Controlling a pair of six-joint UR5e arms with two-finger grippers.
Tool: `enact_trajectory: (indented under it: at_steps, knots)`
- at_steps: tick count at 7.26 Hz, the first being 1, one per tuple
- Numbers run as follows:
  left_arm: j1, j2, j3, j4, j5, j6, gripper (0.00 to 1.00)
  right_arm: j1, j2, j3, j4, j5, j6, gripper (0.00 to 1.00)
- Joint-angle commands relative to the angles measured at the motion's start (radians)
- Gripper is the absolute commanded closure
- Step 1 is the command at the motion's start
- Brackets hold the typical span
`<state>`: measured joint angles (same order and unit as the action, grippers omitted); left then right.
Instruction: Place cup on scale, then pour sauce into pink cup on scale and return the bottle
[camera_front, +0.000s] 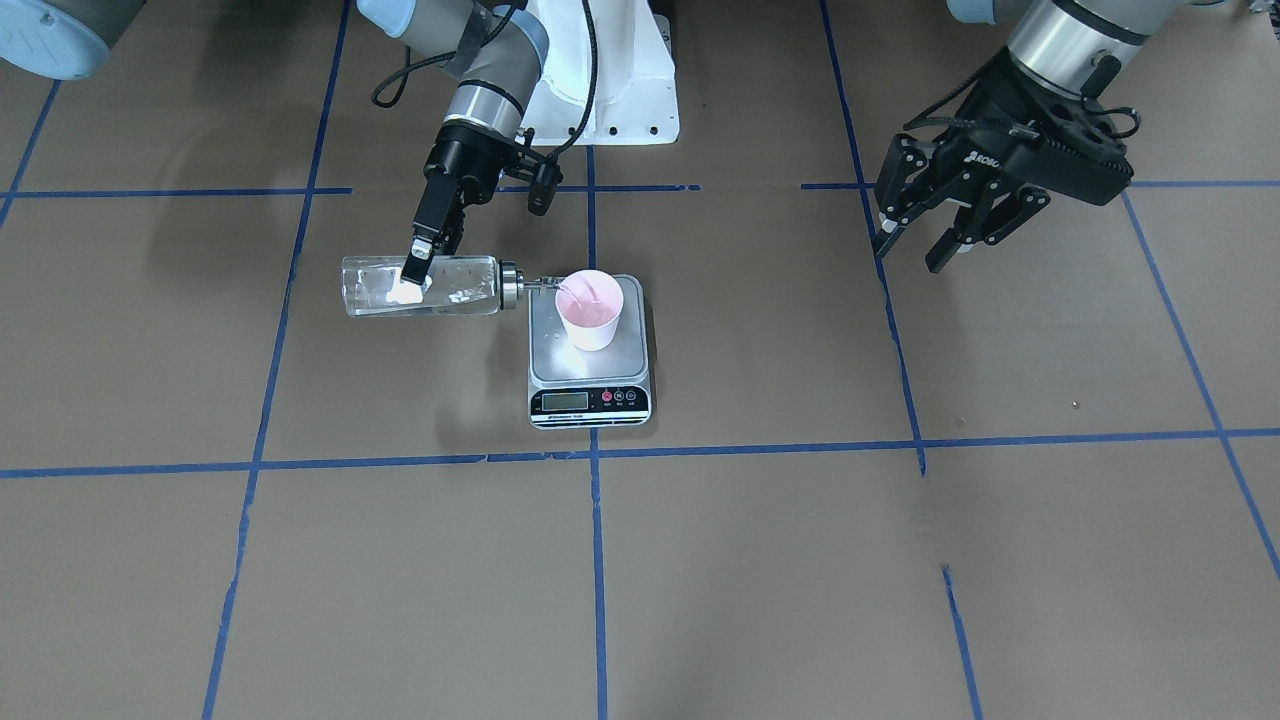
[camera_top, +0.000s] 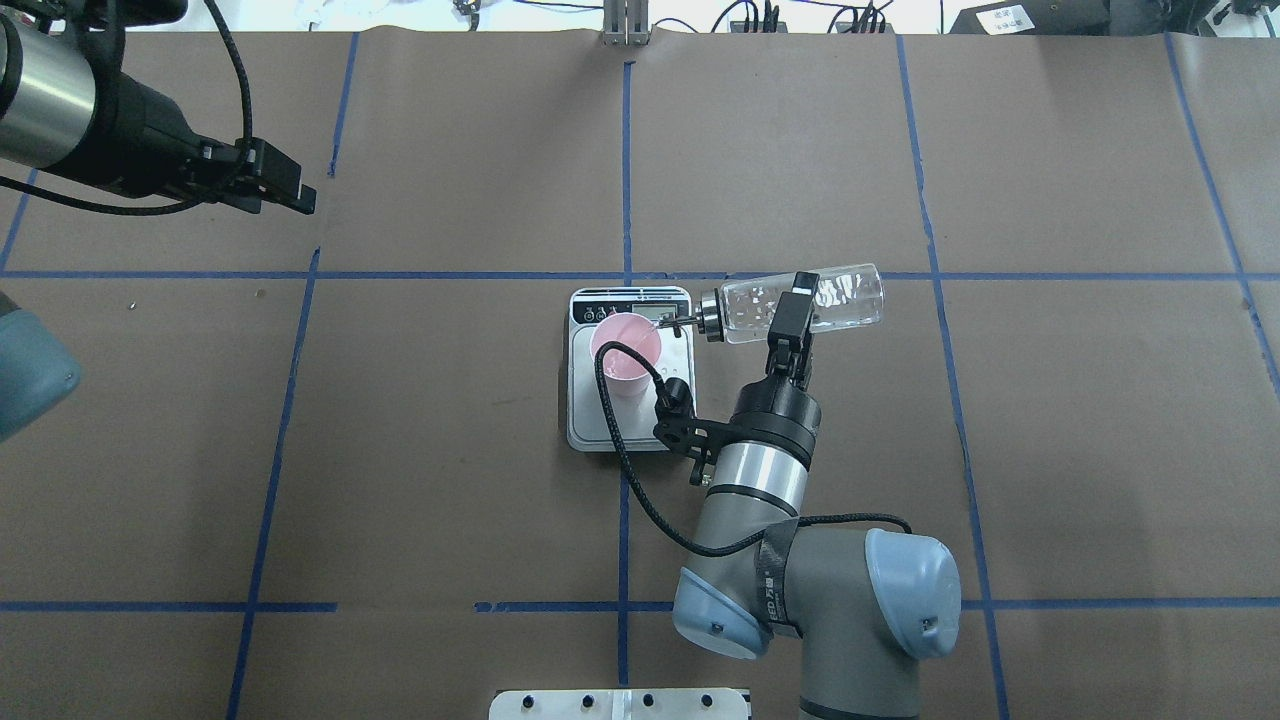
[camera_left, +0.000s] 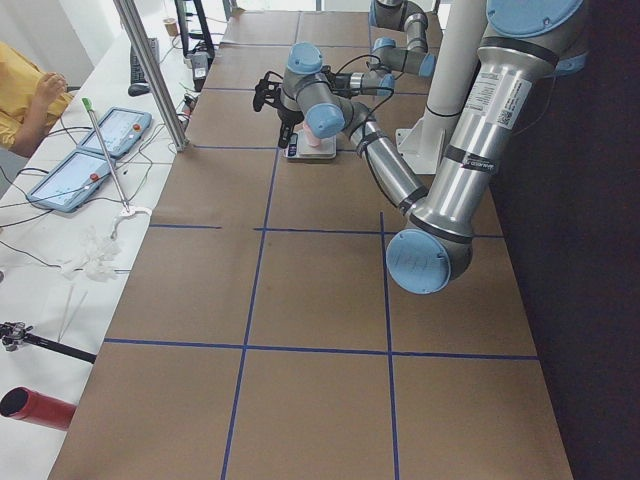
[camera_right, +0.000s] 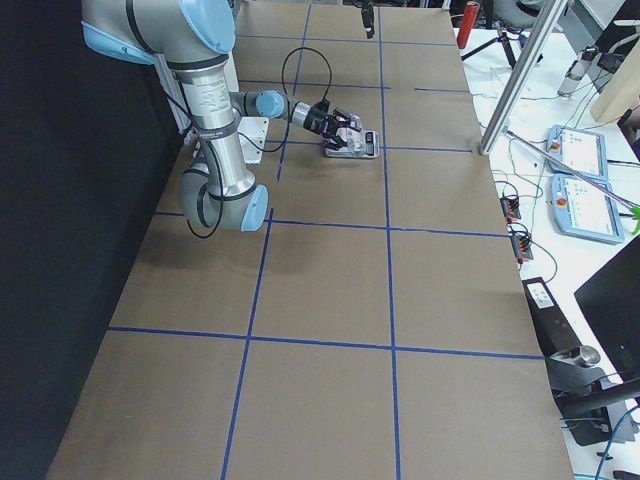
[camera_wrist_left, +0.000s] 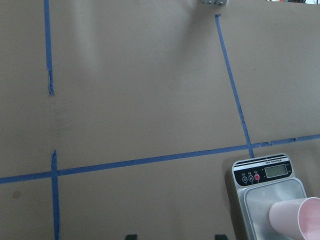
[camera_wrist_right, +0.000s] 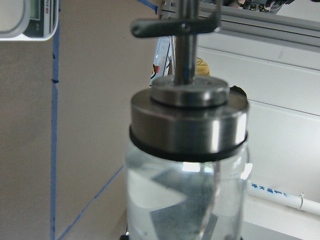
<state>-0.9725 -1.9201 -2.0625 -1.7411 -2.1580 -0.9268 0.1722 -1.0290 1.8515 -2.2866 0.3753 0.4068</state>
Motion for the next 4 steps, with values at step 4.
enact_trajectory:
  at_steps: [4]
  knots:
    - [0.000,0.001,0.001,0.000,0.001,0.000,0.39,-0.014,-0.016,0.032,0.016,0.005,0.302,1.00]
